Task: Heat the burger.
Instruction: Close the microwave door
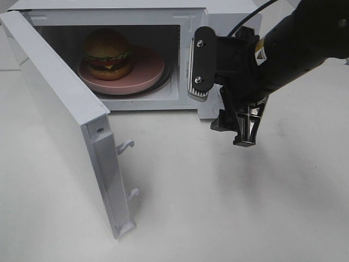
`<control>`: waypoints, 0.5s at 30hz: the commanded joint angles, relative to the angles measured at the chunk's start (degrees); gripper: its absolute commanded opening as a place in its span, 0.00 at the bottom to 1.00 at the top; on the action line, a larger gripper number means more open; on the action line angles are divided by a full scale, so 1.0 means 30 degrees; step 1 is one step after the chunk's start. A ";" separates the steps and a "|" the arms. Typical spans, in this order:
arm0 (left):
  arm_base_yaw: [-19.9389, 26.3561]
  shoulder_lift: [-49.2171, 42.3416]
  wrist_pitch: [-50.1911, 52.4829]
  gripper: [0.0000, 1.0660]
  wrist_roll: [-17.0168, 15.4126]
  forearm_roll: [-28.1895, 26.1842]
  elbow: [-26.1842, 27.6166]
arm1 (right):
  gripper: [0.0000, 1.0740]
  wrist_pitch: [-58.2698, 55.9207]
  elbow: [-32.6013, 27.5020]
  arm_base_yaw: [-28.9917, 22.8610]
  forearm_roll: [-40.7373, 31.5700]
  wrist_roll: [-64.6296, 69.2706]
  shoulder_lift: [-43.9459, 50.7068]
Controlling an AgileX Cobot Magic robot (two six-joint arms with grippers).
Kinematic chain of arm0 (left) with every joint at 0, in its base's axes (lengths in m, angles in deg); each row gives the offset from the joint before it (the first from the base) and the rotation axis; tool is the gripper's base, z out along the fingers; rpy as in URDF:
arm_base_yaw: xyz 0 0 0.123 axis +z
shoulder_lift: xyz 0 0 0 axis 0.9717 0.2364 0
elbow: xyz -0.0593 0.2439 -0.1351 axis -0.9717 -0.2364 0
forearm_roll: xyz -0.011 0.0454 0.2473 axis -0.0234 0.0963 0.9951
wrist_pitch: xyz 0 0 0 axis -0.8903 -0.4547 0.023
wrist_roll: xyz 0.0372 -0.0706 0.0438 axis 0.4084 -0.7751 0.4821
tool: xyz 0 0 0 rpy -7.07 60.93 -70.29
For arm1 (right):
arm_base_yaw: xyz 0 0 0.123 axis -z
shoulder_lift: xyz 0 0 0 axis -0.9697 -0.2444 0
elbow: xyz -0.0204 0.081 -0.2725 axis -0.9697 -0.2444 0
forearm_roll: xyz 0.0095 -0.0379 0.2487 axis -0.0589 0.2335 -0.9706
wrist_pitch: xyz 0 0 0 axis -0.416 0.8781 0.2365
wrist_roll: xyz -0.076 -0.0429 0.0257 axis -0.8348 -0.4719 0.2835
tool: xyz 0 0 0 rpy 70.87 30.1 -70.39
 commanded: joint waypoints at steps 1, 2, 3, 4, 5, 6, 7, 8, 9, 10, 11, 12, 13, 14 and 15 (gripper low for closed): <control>-0.0076 -0.0344 -0.0019 0.92 0.0038 -0.0057 -0.0038 | 0.71 -0.2082 -0.0153 0.0057 0.0267 0.3896 0.0840; -0.0076 -0.0344 -0.0019 0.92 0.0038 -0.0057 -0.0038 | 0.71 -0.3323 -0.0153 0.0057 0.0573 0.6073 0.1241; -0.0076 -0.0344 -0.0019 0.92 0.0038 -0.0057 -0.0038 | 0.71 -0.3323 -0.0153 0.0057 0.0573 0.6073 0.1241; -0.0076 -0.0344 -0.0019 0.92 0.0038 -0.0057 -0.0038 | 0.71 -0.4011 -0.0153 0.0057 0.0573 0.7429 0.1528; -0.0076 -0.0344 -0.0019 0.92 0.0038 -0.0057 -0.0038 | 0.71 -0.4011 -0.0153 0.0057 0.0573 0.7429 0.1528; -0.0076 -0.0344 -0.0019 0.92 0.0038 -0.0057 -0.0038 | 0.71 -0.4851 -0.0153 0.0057 0.0611 0.9798 0.2082; -0.0076 -0.0344 -0.0019 0.92 0.0038 -0.0057 -0.0038 | 0.71 -0.5730 -0.0153 0.0057 0.0936 1.2051 0.2788; -0.0076 -0.0344 -0.0019 0.92 0.0038 -0.0057 -0.0038 | 0.71 -0.5730 -0.0153 0.0057 0.0936 1.2051 0.2788; -0.0076 -0.0344 -0.0019 0.92 0.0038 -0.0057 -0.0038 | 0.71 -0.6303 -0.0153 0.0057 0.1031 1.2911 0.3170; -0.0076 -0.0344 -0.0019 0.92 0.0038 -0.0057 -0.0038 | 0.71 -0.6303 -0.0153 0.0057 0.1031 1.2911 0.3170; -0.0076 -0.0344 -0.0019 0.92 0.0038 -0.0057 -0.0038 | 0.71 -0.7353 -0.0153 0.0057 0.1031 1.3923 0.3801; -0.0076 -0.0344 -0.0019 0.92 0.0038 -0.0057 -0.0038 | 0.71 -0.8308 -0.0153 0.0057 0.0859 1.4744 0.4469; -0.0076 -0.0344 -0.0019 0.92 0.0038 -0.0057 -0.0038 | 0.71 -0.8308 -0.0153 0.0057 0.0859 1.4744 0.4469; -0.0076 -0.0344 -0.0019 0.92 0.0038 -0.0057 -0.0038 | 0.71 -0.8824 -0.0153 0.0057 0.0707 1.5126 0.4851; -0.0076 -0.0344 -0.0019 0.92 0.0038 -0.0057 -0.0038 | 0.71 -0.9683 -0.0153 0.0057 0.0382 1.5260 0.5558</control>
